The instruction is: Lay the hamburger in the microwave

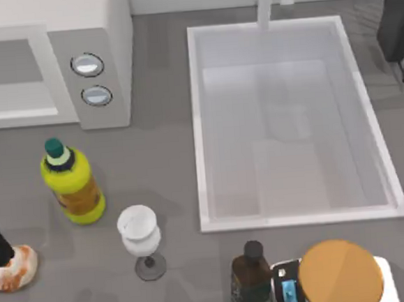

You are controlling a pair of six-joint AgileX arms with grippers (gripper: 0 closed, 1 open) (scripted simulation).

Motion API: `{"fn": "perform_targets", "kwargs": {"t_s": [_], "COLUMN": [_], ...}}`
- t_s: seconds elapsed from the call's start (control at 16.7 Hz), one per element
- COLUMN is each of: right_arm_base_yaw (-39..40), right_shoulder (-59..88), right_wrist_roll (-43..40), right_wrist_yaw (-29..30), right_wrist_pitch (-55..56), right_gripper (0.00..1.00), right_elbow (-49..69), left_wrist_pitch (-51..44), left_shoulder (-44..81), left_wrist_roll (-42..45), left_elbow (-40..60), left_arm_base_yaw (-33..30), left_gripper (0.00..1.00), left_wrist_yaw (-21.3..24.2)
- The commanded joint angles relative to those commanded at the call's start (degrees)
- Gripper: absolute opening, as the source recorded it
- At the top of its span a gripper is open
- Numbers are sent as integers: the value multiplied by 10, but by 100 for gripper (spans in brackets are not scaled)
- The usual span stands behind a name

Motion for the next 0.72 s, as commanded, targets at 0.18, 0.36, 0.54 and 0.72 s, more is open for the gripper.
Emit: {"fn": "perform_targets", "kwargs": {"t_s": [0.18,0.36,0.54,0.72], "right_arm_base_yaw": [0,0,0,0], "right_shoulder": [0,0,0,0], "right_wrist_roll": [0,0,0,0], "right_wrist_yaw": [0,0,0,0], "right_wrist_pitch": [0,0,0,0], "right_gripper": [100,100,100,100], "right_elbow": [0,0,0,0], "left_wrist_pitch": [-5,-46,-120,-209], "left_shoulder": [7,62,171,321], "left_wrist_roll": [0,-3,-11,-21], "left_elbow": [6,48,117,203], "left_arm_base_yaw": [2,5,1,-7], "left_gripper": [100,100,100,100], "left_wrist_yaw": [-2,-7,-5,0]}}
